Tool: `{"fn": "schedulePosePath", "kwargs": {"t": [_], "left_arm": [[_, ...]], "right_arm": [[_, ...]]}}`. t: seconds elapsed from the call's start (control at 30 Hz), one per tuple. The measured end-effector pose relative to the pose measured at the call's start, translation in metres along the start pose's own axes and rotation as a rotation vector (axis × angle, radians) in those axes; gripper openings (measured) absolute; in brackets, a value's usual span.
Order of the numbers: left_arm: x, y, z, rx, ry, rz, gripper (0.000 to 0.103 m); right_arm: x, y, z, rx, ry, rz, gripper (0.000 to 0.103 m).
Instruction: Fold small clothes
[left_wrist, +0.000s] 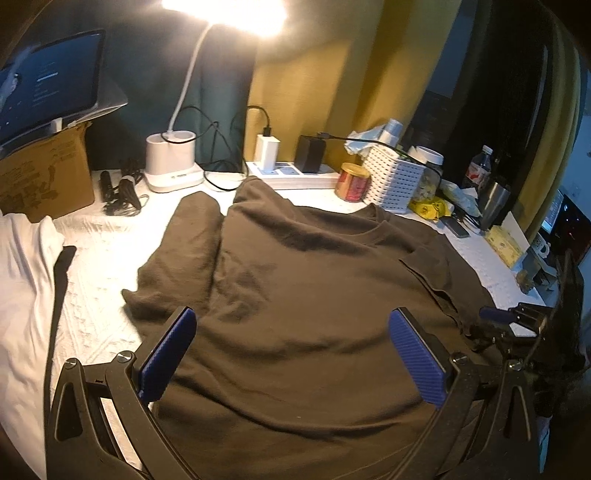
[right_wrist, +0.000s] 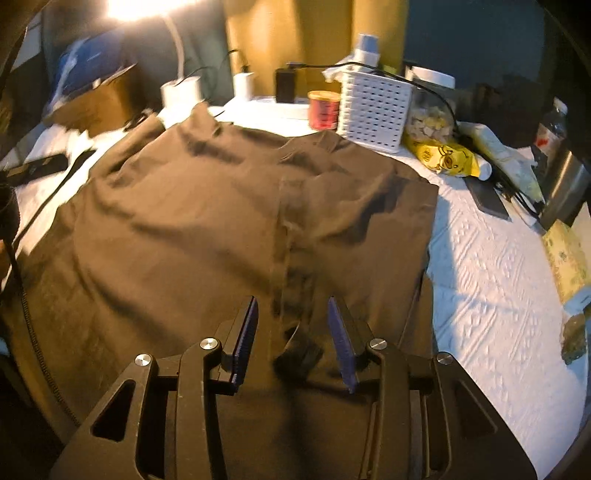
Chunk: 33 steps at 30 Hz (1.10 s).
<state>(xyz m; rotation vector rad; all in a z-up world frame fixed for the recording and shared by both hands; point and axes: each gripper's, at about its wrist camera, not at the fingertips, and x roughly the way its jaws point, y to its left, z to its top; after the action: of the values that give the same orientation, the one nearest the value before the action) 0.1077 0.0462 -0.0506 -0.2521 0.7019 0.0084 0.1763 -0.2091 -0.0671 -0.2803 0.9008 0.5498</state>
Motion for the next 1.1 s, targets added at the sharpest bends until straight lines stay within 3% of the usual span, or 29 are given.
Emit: {"fn": "schedulePosePath", "kwargs": {"t": [0.13,0.27,0.53,0.67,1.03,1.07,1.1], "left_arm": [[-0.003,0.016,0.002,0.014,-0.014,0.018,0.102],[0.0,0.041,0.008,-0.004,-0.009,0.03,0.102],[0.023,0.081,0.025,-0.013,0.02,0.037,0.093],[0.038,0.09,0.033,0.015,0.048,0.023,0.081],[0.102,0.104,0.056,0.09,0.173,0.02,0.081],[0.107,0.105,0.057,0.095,0.183,0.019,0.071],[0.113,0.106,0.057,0.096,0.2,0.03,0.045]], "right_arm": [[0.027,-0.009,0.003,0.044,0.067,0.03,0.042],[0.027,0.005,0.01,0.006,0.07,0.105,0.042],[0.024,0.011,0.033,0.05,0.003,0.079,0.042],[0.029,0.007,0.039,0.081,-0.009,0.059,0.042],[0.029,-0.003,0.046,0.14,-0.032,0.021,0.042],[0.029,-0.005,0.046,0.146,-0.031,0.016,0.042],[0.03,-0.008,0.045,0.154,-0.029,0.014,0.042]]}}
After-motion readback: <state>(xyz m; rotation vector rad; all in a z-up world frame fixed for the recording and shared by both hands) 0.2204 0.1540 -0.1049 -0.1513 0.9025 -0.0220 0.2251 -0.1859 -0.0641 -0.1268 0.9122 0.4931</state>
